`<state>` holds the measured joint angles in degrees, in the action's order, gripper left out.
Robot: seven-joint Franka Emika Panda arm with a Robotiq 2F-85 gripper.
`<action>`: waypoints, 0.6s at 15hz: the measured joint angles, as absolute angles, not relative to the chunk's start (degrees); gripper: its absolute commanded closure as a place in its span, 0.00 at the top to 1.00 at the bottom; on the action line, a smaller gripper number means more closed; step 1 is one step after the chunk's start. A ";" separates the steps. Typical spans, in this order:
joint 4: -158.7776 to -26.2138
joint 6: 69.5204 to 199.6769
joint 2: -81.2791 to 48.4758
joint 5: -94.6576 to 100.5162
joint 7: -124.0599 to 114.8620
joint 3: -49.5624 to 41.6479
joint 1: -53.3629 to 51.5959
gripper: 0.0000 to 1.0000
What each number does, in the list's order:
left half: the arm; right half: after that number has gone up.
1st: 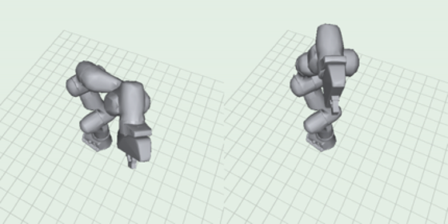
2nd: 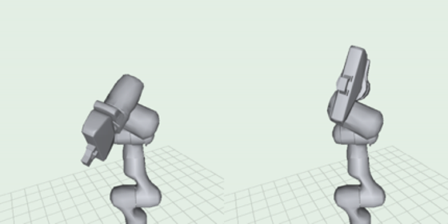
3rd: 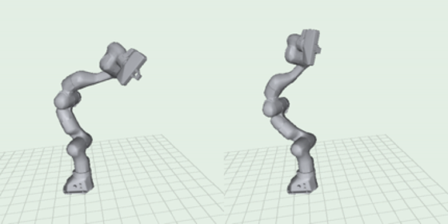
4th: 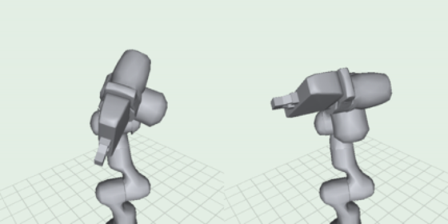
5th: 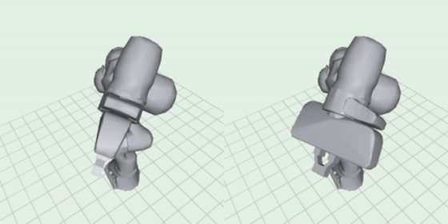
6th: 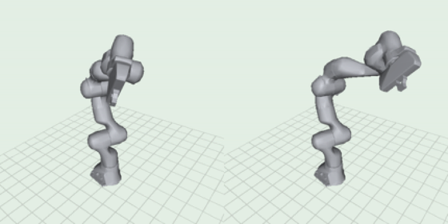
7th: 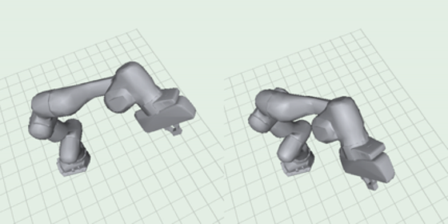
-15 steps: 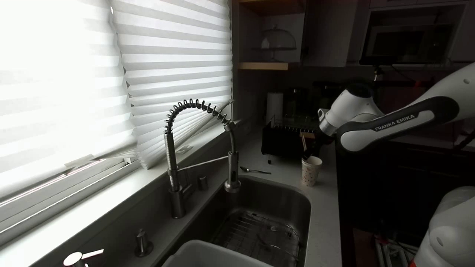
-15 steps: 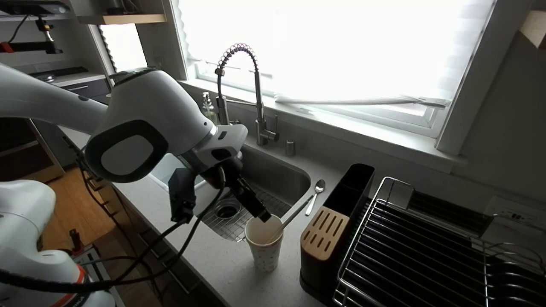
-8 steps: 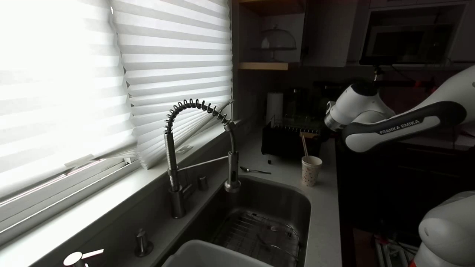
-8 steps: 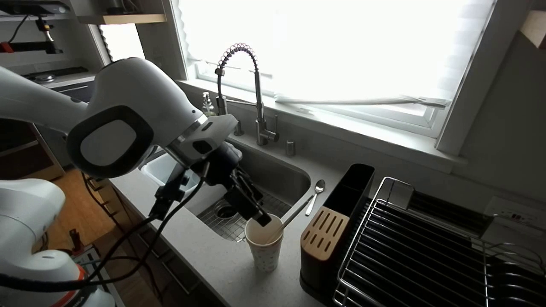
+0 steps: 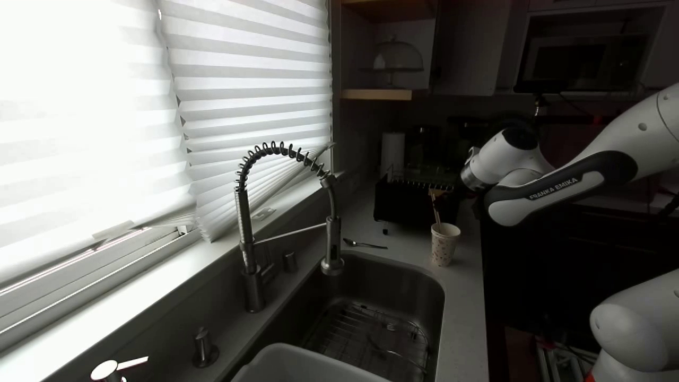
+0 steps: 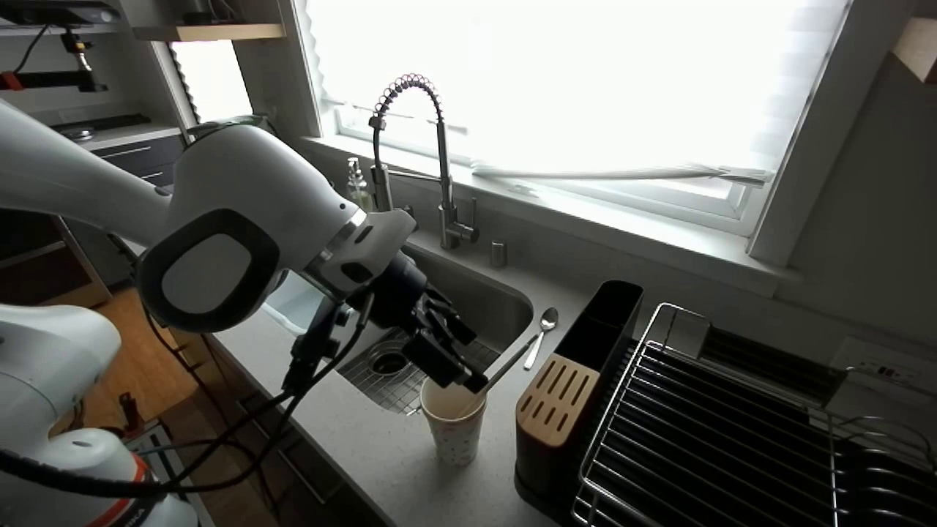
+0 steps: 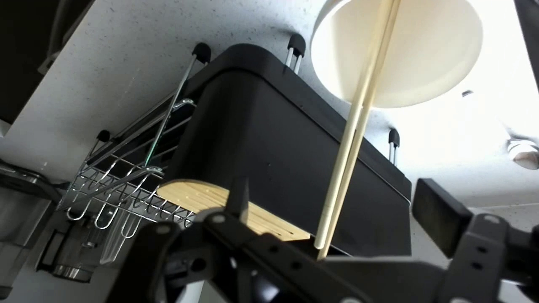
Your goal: Pick up the styrofoam cup with straws and stack it in the empty styrofoam cup, remove the straws styrofoam cup and place it in the dishes drying rack
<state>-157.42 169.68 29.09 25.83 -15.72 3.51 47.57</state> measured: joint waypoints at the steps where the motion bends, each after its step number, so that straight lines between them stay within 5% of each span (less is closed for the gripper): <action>1: -157.41 171.05 28.13 25.83 -16.30 4.04 48.23 1.00; 4: -157.06 174.56 25.11 25.85 -18.11 5.48 49.63 0.95; 5: -156.76 175.55 24.03 25.85 -18.65 5.93 50.01 0.74; 7: -156.00 177.13 21.92 25.85 -19.47 6.77 50.64 0.70; 9: -155.22 178.23 20.14 25.85 -20.06 7.43 51.14 0.53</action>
